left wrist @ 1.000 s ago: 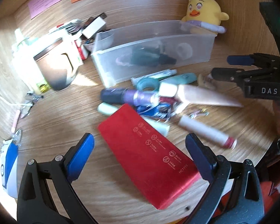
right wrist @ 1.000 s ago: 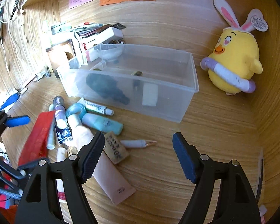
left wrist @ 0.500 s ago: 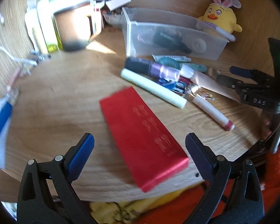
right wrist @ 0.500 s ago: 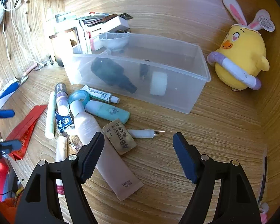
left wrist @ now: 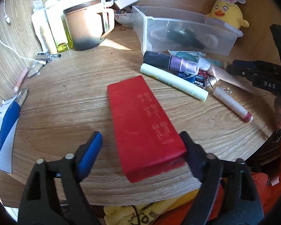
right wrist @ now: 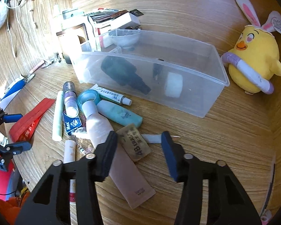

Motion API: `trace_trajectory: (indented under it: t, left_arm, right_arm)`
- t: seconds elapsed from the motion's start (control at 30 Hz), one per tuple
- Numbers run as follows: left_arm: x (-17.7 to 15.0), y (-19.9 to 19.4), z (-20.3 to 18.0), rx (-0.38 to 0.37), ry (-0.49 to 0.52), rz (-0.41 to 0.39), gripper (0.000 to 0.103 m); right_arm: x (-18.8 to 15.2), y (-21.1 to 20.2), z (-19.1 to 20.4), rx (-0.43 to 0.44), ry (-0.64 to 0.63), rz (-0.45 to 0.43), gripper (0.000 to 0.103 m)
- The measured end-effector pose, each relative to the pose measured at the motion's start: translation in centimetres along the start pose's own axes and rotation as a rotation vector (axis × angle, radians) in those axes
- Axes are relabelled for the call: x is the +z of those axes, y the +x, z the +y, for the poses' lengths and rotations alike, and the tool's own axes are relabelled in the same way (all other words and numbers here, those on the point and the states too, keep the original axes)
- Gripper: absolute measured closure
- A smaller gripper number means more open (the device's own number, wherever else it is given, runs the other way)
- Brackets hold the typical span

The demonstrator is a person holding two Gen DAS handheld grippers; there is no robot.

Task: Organize objects
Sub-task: 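Grasp the red pouch with the left tool while the right tool grasps the beige card, then lower the red pouch and beige card into the clear box, open both tools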

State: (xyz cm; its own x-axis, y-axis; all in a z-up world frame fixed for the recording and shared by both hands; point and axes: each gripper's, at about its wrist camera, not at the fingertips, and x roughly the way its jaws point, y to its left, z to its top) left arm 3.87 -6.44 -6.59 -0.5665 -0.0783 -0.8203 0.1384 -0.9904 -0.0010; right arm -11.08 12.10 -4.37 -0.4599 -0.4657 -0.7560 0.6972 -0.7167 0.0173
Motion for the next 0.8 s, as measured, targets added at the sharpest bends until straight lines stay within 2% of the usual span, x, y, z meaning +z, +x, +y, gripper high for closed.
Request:
trace_trajectory:
  t: [0.07,0.1,0.13,0.3,0.43,0.63,0.8]
  left_arm:
    - [0.1,-0.1,0.1,-0.002,0.003,-0.012,0.041]
    - [0.2,-0.1,0.2,0.001,0.005,-0.016,0.044]
    - [0.3,-0.1,0.3,0.006,0.006,-0.018,0.046]
    - [0.7,-0.4,0.9,0.037,-0.011,-0.048,0.047]
    - [1.5,-1.7,1.3,0.062,-0.024,-0.111,0.047]
    - [3.6,-3.6,1.4,0.068,-0.022,-0.199,0.047]
    - [5.6,-4.2,0.7,0.041,-0.013,-0.25,0.047]
  right_arm:
    - [0.1,0.1,0.1,0.0,-0.004,0.001,0.067]
    - [0.2,0.1,0.2,0.001,-0.008,0.001,0.071]
    - [0.2,0.3,0.3,-0.001,-0.013,0.006,0.079]
    - [0.2,0.6,0.3,-0.004,-0.002,0.007,0.081]
    - [0.3,0.2,-0.2,-0.018,0.022,-0.015,0.081]
    - [1.0,-1.5,-1.3,-0.019,0.074,-0.072,0.081]
    - [1.6,-2.9,-1.9,-0.024,0.101,-0.12,0.081]
